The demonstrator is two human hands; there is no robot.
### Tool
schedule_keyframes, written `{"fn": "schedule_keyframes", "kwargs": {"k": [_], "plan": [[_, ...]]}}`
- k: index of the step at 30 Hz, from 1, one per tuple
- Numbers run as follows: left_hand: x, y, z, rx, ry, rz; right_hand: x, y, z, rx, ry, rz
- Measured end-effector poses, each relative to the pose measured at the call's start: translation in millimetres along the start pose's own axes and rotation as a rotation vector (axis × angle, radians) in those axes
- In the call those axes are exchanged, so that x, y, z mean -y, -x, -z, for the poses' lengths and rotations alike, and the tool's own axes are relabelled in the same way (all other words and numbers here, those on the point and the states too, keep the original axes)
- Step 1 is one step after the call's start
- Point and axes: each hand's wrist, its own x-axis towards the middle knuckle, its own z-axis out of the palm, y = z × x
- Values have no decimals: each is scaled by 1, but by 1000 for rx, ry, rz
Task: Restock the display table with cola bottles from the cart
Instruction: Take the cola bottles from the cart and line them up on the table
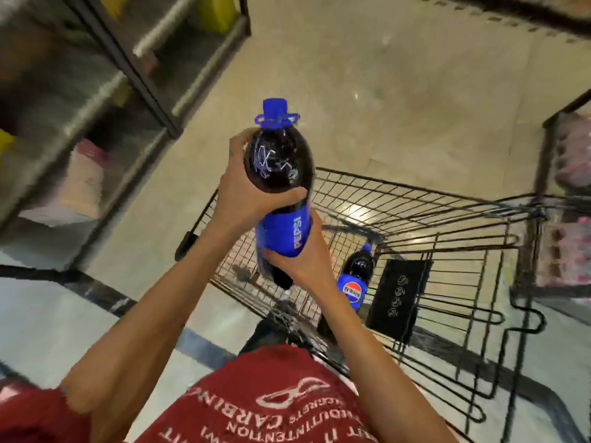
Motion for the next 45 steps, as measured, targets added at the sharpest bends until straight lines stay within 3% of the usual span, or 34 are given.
{"fn": "schedule_keyframes", "kwargs": {"k": [8, 16, 25, 35, 45], "plan": [[-64, 36, 82, -253, -19, -96, 66, -1, -25, 292, 22, 193], [-89, 93, 170, -521, -38, -141, 123, 5, -101, 506, 107, 362], [-74, 157, 288, -819, -45, -175, 170, 33, -229, 722, 183, 504], [-48, 222, 443, -999, -142, -186, 218, 81, -402, 913, 86, 575], [-24, 278, 544, -1194, -182, -135, 242, 120, -531, 1091, 120, 633]]}}
